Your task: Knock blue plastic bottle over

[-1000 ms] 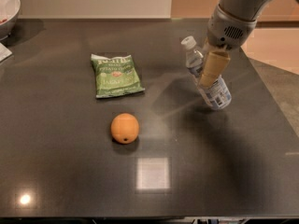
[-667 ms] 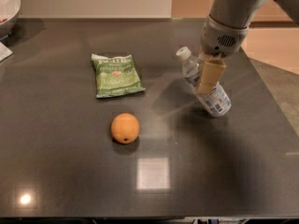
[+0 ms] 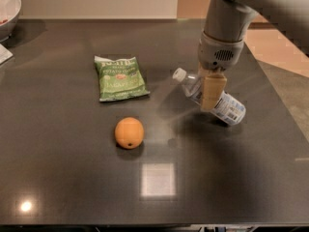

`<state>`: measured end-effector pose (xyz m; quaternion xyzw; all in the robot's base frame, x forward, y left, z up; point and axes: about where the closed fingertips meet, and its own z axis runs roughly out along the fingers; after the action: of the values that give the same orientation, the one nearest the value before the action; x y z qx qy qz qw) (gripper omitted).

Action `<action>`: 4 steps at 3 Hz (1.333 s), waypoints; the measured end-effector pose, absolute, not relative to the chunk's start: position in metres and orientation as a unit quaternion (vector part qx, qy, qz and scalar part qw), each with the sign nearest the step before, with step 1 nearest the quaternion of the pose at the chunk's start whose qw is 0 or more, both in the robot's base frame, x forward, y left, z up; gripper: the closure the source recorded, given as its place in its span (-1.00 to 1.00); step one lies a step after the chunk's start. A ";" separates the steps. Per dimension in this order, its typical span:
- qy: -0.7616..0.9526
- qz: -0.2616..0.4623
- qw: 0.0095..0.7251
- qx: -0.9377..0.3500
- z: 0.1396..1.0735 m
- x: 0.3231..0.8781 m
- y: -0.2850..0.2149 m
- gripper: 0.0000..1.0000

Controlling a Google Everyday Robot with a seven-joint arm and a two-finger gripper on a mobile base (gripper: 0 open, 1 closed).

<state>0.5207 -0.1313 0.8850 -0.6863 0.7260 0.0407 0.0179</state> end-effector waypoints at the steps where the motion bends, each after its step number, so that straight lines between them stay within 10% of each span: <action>1: 0.719 0.041 0.010 -0.694 0.878 0.520 -0.127 0.17; 4: 0.724 0.060 0.024 -0.687 0.865 0.527 -0.120 -1.00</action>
Offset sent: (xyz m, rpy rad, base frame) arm -0.0187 -0.0009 -0.0179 -0.0318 0.1042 0.0334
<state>0.5272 -0.1198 0.8650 -0.6868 0.7240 0.0595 0.0239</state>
